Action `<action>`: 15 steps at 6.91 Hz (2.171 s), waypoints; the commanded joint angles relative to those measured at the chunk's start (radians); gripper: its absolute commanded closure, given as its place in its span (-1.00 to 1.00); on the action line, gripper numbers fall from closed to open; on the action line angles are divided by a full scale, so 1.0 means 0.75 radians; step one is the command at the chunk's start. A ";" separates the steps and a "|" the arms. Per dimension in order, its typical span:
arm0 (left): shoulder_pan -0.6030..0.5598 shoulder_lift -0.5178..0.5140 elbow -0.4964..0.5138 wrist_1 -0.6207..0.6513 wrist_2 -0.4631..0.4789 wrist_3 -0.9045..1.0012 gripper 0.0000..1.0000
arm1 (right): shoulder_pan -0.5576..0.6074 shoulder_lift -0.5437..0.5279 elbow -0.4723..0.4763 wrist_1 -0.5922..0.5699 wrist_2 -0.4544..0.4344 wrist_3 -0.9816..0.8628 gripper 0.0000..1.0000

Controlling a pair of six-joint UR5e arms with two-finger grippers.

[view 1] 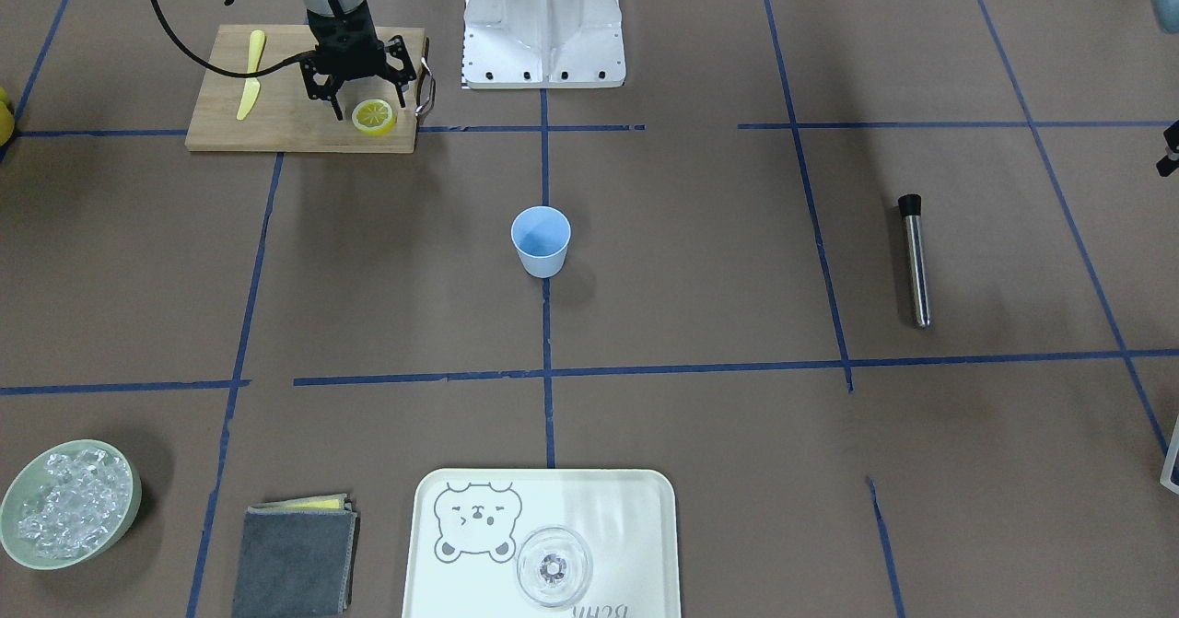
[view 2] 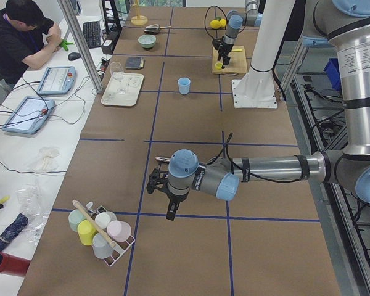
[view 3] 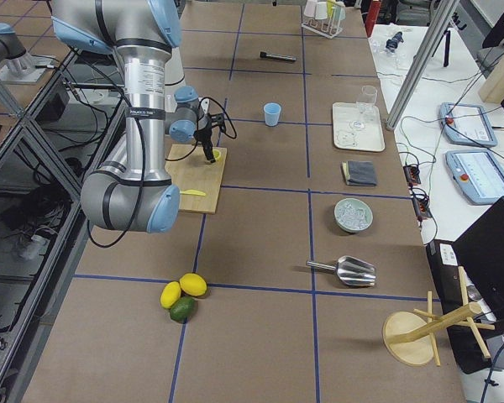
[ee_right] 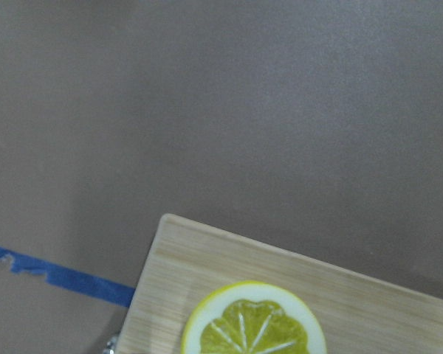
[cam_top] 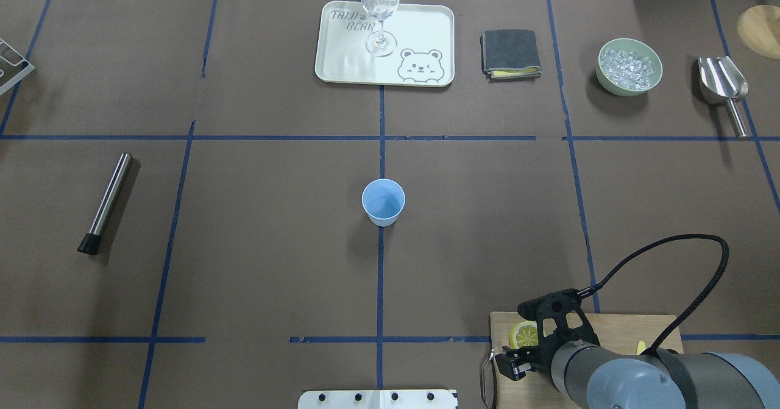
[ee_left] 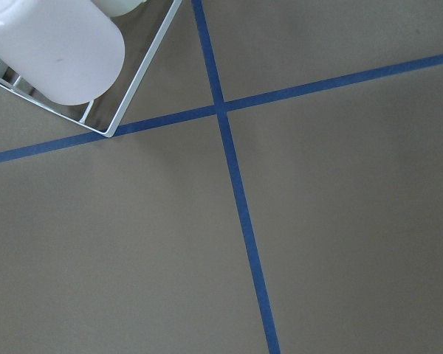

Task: Squeeze lemon into cup
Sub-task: 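Close the right gripper around the half lemon on the wooden board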

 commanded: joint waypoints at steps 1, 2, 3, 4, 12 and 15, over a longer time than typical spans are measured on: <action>0.001 0.000 -0.001 0.000 0.000 0.000 -1.00 | 0.001 0.004 -0.006 0.000 -0.001 0.000 -0.90; 0.001 0.000 -0.001 0.000 0.000 0.002 -1.00 | 0.007 0.002 -0.006 0.000 0.001 0.000 -0.75; -0.001 0.000 -0.003 0.000 0.000 0.000 -1.00 | 0.009 0.000 -0.004 0.000 0.003 -0.002 -0.63; 0.001 0.000 -0.001 0.000 0.000 0.000 -1.00 | 0.015 0.002 -0.004 0.000 0.003 -0.006 -0.57; 0.001 0.000 -0.003 -0.002 0.000 0.000 -1.00 | 0.050 -0.002 0.008 0.000 0.019 -0.021 -0.14; 0.001 0.000 -0.003 -0.002 0.000 0.000 -1.00 | 0.097 -0.010 0.045 -0.008 0.048 -0.023 -0.14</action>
